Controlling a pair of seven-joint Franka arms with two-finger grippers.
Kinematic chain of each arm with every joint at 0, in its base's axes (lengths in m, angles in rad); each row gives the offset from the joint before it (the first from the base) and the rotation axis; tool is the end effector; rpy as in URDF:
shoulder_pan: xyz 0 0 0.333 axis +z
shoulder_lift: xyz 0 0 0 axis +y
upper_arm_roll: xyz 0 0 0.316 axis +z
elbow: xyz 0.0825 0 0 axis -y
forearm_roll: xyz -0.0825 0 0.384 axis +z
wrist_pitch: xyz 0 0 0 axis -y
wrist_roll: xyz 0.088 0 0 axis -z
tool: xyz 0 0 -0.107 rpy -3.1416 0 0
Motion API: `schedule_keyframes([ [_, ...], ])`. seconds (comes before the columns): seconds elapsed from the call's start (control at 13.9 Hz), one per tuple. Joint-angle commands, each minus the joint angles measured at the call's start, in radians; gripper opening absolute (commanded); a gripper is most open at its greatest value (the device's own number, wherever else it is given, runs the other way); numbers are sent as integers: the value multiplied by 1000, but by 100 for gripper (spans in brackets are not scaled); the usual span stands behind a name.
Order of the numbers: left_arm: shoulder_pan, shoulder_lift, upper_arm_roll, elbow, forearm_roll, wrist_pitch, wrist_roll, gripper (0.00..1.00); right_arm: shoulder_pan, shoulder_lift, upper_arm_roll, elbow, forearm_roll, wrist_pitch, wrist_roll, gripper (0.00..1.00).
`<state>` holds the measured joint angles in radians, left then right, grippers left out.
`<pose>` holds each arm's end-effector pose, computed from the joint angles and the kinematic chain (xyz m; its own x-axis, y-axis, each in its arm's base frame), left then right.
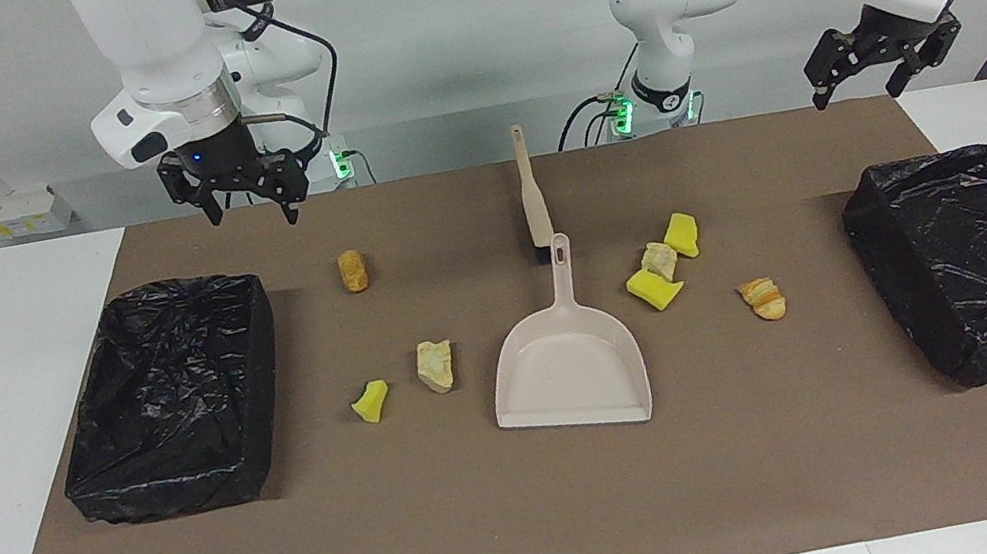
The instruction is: Sweep and dump trash in bin
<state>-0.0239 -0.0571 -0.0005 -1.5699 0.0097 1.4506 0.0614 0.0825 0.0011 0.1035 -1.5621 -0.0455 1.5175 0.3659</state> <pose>0.5240 -0.0117 0.6456 0.9945 -0.0845 -0.0626 -0.0850 -0.9964 -0.0059 0.5407 0.0966 0.6235 0.9831 -0.1810 -0.0264 -0.1792 -0.9821 0.0587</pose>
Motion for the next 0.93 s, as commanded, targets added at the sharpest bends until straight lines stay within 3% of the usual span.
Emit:
schedule_keyframes([
  [0.0,-11,-9,14,13,-32,-36,26,100,-47,-24,-14,-39,26,32,-30,100],
  [0.36,-2,-9,13,11,-88,-36,26,100,-173,-19,-15,-39,24,32,-28,100],
  [0.72,-17,-7,11,-22,-155,-50,78,100,-179,-19,-15,-39,24,32,-30,100],
  [0.86,-74,-18,13,-56,-155,-50,87,100,-181,-19,-15,-39,24,32,-30,100],
])
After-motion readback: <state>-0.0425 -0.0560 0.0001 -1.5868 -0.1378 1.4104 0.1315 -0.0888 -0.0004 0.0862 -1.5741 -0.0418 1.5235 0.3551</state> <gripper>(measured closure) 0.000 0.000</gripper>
